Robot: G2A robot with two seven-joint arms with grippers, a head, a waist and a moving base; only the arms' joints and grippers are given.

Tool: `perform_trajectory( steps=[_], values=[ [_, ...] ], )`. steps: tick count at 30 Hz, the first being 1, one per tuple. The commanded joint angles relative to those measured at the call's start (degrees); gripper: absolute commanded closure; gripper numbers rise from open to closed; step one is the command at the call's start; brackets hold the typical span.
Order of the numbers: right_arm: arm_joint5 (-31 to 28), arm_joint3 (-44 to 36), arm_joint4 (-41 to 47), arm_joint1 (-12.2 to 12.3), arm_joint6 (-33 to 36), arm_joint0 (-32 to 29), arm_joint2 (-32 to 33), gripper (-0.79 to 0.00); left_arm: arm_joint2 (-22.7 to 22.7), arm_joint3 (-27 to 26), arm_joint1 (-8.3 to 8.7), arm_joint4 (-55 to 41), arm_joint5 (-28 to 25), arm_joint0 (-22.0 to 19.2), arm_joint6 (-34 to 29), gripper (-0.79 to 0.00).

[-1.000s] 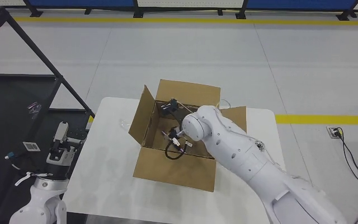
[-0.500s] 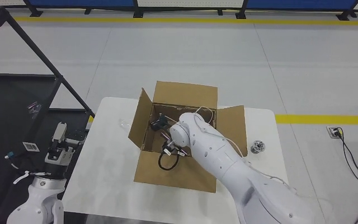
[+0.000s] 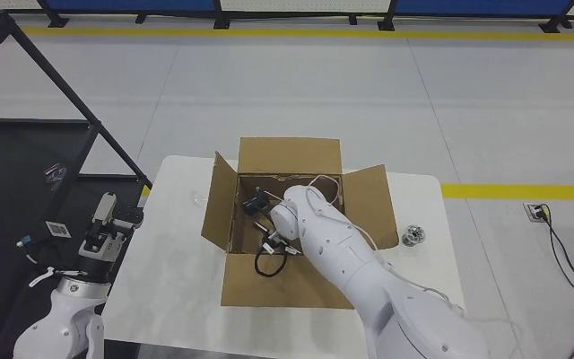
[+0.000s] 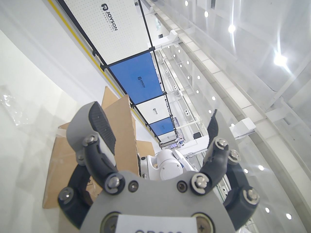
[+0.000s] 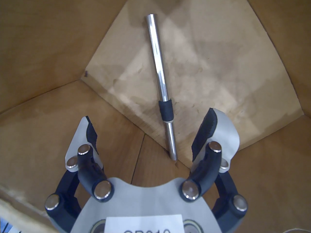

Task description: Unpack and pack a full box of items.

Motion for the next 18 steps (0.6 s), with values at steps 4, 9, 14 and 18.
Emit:
perform_trajectory(
  steps=[4,9,14,18],
  values=[
    [-0.57,2.24,0.20,-0.40,-0.72,-0.44,0.51,-0.785,-0.23,0.25,0.26,-0.33,-0.20,0.16,0.48,-0.785],
    [-0.57,2.24,0.20,-0.40,-0.72,-0.44,0.51,-0.785,-0.46,0.77,0.51,-0.53,-0.10,0.25,1.13,-0.785],
    [-0.57,2.24,0.20,-0.40,-0.72,-0.44,0.51,-0.785,-0.11,0.86,0.75,-0.62,0.13,-0.21,1.57,-0.785],
    [-3.80,1.63,0.45,0.09,-2.95,-0.83,1.06,-0.785,0.42,-0.11,0.89,-1.00,-0.14,-0.22,1.73,-0.785]
  ],
)
